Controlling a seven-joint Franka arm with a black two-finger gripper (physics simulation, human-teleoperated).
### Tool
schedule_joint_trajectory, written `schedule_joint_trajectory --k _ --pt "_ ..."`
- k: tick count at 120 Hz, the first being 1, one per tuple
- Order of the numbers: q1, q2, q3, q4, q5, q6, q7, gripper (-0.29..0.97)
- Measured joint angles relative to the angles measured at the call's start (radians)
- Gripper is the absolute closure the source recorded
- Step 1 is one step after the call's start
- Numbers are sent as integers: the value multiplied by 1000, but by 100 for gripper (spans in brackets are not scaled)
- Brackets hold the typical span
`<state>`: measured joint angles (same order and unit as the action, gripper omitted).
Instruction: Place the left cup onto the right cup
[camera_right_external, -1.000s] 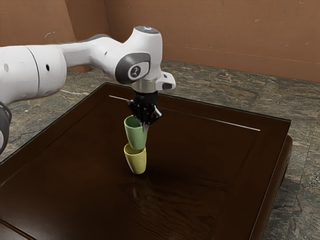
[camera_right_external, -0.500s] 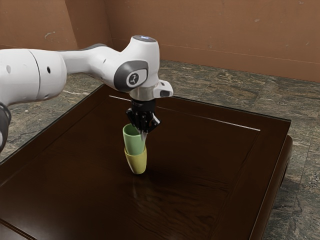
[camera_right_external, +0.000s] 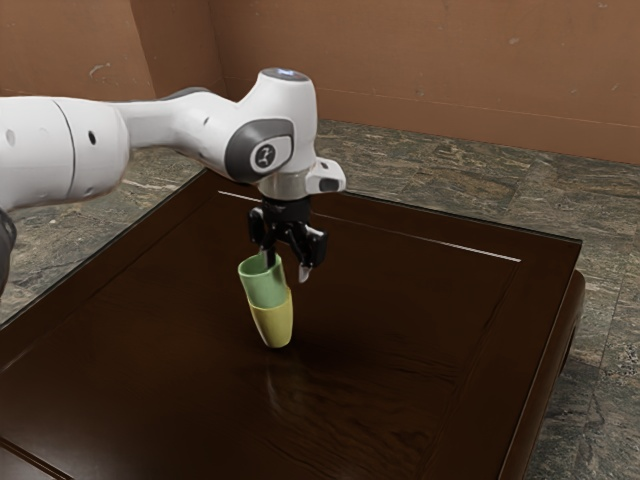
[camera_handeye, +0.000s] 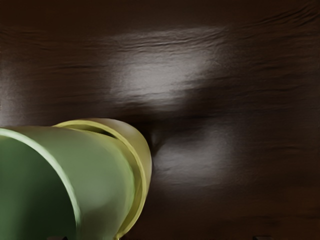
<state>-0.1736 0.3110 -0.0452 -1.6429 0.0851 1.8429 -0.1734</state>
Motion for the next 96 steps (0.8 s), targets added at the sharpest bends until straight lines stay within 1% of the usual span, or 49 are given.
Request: schedule_joint_trajectory --k 55,67,96 --pt "-35 -153 0 -64 -1 -30 -2 5" --pt "-62 -180 23 -65 -1 -52 1 3" --pt "-88 -229 48 -66 -1 -108 17 1"
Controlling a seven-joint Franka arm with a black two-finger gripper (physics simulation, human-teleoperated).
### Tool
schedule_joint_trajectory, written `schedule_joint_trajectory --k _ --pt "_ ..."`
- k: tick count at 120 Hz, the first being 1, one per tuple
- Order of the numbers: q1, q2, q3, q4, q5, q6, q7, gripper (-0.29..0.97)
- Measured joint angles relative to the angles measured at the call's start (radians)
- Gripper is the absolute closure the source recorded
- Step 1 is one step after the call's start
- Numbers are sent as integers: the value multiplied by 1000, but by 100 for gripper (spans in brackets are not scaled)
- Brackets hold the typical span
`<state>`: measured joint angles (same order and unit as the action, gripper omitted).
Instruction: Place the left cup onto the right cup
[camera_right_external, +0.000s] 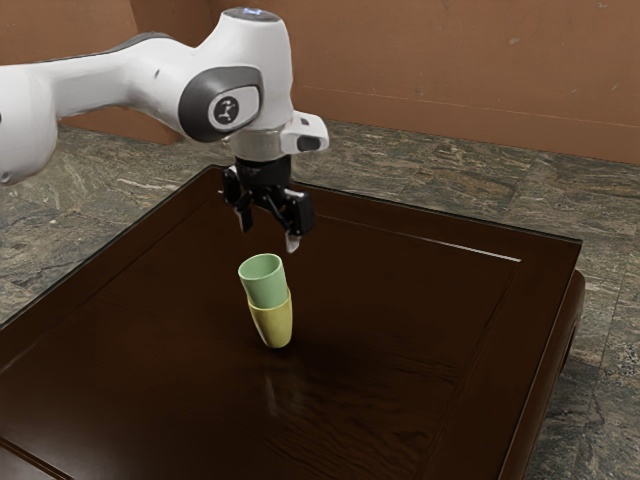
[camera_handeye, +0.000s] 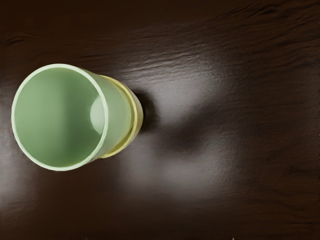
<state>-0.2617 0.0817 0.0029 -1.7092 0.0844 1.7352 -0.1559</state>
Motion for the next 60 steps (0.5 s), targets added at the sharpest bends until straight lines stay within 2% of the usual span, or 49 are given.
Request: schedule_joint_trajectory --k 30,60 --pt "-28 -48 68 1 -1 -66 40 0" --pt "9 -94 92 0 -1 -114 93 0"
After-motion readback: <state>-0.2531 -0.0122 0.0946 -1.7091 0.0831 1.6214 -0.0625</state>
